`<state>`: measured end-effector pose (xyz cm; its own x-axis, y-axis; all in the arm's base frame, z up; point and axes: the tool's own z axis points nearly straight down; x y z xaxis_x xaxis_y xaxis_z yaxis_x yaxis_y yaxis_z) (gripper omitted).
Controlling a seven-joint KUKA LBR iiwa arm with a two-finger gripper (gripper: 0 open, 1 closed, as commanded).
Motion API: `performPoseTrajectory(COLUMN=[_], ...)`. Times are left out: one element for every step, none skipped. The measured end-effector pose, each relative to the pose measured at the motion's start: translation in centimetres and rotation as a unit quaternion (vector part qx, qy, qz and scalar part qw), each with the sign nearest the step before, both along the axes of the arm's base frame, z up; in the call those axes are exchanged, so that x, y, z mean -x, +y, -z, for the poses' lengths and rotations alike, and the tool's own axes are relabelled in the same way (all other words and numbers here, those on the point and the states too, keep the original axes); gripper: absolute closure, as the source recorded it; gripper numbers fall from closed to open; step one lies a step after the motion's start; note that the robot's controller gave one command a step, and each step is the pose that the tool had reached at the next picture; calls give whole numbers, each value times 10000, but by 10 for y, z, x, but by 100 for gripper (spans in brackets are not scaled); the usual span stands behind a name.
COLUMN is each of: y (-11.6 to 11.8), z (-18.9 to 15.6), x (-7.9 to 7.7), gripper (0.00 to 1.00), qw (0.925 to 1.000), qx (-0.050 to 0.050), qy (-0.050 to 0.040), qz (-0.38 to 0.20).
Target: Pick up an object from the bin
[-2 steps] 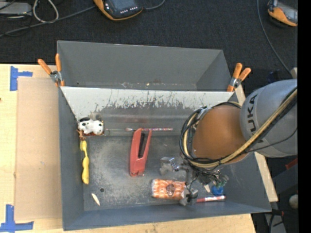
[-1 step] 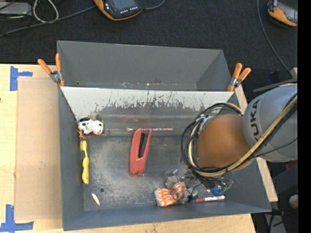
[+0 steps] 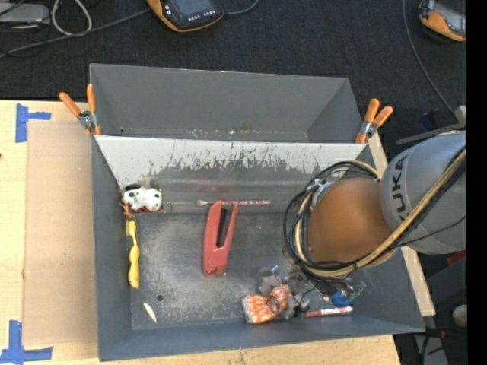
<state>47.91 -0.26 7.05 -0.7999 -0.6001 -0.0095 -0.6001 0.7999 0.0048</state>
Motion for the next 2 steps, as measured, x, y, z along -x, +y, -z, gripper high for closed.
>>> performPoseTrajectory(y=[2,-4], z=[-74,-149], x=[-2,-6], gripper=[100,100], qw=[9999,10000], qx=[-7,-10], qy=[30,79], qz=[-95,-25])
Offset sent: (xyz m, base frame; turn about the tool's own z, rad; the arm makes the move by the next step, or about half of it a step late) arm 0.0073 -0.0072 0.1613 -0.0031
